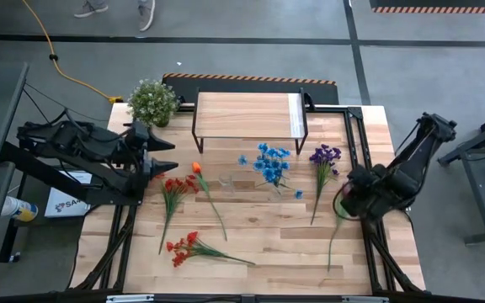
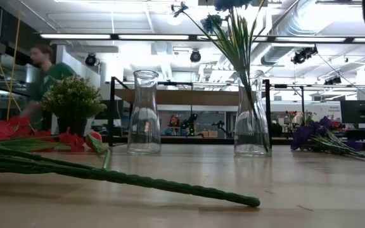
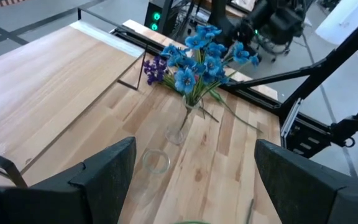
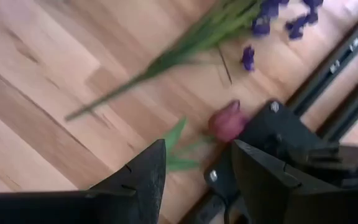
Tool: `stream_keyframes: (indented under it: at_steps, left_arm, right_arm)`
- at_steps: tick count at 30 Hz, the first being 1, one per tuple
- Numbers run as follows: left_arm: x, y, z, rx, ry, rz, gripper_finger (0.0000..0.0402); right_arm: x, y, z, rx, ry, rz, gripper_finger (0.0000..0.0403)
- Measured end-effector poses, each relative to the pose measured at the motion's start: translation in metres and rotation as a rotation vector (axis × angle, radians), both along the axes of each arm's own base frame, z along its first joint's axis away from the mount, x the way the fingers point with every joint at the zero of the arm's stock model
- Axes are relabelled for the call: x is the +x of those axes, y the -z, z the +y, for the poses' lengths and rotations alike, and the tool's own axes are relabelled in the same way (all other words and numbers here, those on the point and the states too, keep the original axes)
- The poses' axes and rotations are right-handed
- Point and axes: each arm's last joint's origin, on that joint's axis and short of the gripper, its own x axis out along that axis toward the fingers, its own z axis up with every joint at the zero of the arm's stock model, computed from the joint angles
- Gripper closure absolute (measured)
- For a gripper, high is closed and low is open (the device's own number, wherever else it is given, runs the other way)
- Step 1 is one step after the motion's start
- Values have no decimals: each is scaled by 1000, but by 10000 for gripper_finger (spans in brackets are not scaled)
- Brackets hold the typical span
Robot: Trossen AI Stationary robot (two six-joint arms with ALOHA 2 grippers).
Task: Pick and place flowers into a vace then onto a shelf
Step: Put the violet flowers into the right transparent vase
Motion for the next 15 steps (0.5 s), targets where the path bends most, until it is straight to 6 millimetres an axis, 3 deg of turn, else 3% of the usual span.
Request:
stream_keyframes:
  at_steps: [8, 15]
  left_arm:
    - [6, 4, 0, 50, -57, 40, 41]
    - [6, 4, 3, 147, -133, 50, 41]
  right_arm:
    - [-10, -13, -33, -21, 57, -179, 239]
    - [-31, -22, -60, -36, 127, -331, 239]
